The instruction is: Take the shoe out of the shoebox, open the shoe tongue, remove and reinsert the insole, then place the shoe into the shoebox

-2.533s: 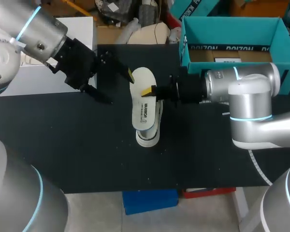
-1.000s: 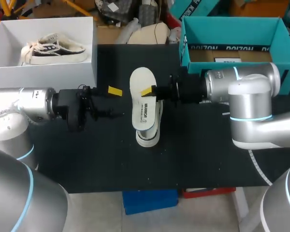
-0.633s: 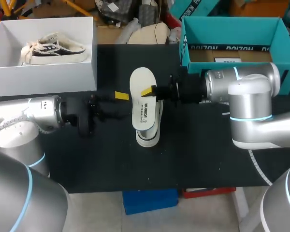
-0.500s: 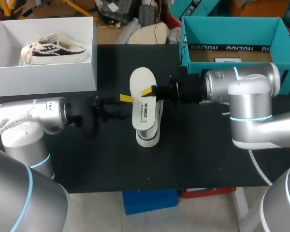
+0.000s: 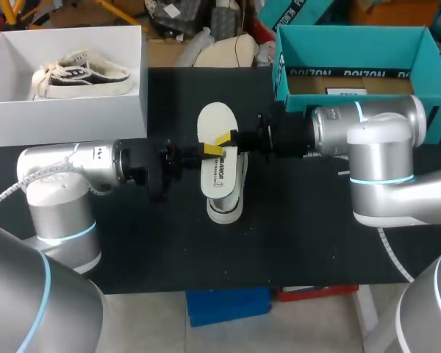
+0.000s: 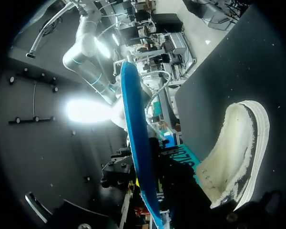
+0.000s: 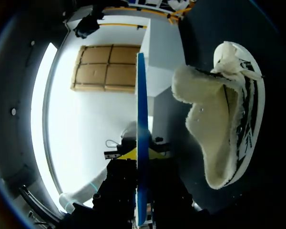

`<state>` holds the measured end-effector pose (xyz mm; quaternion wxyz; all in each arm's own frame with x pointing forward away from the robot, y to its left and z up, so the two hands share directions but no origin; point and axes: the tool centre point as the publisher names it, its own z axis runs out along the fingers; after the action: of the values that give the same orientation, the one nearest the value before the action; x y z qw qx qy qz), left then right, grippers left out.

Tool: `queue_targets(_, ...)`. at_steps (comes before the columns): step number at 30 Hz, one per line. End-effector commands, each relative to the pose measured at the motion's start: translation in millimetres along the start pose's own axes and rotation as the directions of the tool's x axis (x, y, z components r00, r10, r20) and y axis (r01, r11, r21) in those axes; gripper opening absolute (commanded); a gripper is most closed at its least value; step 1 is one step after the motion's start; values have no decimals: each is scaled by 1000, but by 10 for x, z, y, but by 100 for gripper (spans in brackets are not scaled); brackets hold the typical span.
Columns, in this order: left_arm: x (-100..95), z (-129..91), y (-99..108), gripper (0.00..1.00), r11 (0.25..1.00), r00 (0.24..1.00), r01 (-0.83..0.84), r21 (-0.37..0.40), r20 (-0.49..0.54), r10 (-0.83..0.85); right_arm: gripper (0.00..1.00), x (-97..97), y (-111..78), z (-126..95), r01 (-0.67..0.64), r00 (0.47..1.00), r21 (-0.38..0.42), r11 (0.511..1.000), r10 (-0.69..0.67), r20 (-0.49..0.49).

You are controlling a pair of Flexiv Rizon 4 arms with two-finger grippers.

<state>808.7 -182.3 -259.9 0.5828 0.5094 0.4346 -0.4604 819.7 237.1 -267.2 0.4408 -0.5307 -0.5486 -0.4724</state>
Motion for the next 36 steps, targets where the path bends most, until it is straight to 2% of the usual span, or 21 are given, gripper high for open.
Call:
queue_targets(1,31,22,15,24,1000,1000,1,-9,0,-1,0,1,-5,9,-1,1000,-2,1000,1,3)
queue_targets(2,34,26,21,21,1000,1000,2,-10,1,-2,0,1,-5,9,-1,1000,-2,1000,1,3)
queue_targets(3,35,37,24,13,1000,1000,4,-11,2,-4,0,1,-5,9,-1,1000,-2,1000,1,3)
queue_targets(4,34,55,19,0,1000,1000,5,-6,3,-5,0,1,-5,9,-1,1000,-2,1000,1,3)
queue_targets(7,24,86,-3,0,1000,1000,4,12,5,-4,0,1,-5,9,-1,1000,-2,1000,1,3)
queue_targets(8,20,89,-6,0,1000,1000,4,11,4,-4,14,1,-5,9,-1,1000,-2,1000,1,3)
queue_targets(9,12,87,-10,0,1000,1000,5,12,1,-5,82,1,-5,9,-1,1000,-2,1000,1,3)
queue_targets(10,1,77,-14,0,1000,1000,5,12,-9,-5,100,2,-5,-2,1,1000,-6,1000,-1,9)
queue_targets(17,-45,-106,-97,0,998,990,59,34,-128,-54,100,45,-25,-175,5,996,0,1000,-5,92)
queue_targets(26,-38,-371,-268,0,985,949,155,80,-288,-126,100,99,-210,-604,31,969,-23,999,-25,245)
queue_targets(29,-37,-431,-322,0,978,933,183,103,-332,-140,100,123,-295,-739,49,957,-21,999,-41,287)
queue_targets(32,-41,-472,-413,0,963,907,205,177,-404,-119,100,198,-382,-839,63,938,0,998,-59,341)
queue_targets(36,-41,-472,-413,0,963,907,205,177,-404,-119,100,198,-382,-839,63,938,0,998,-59,341)
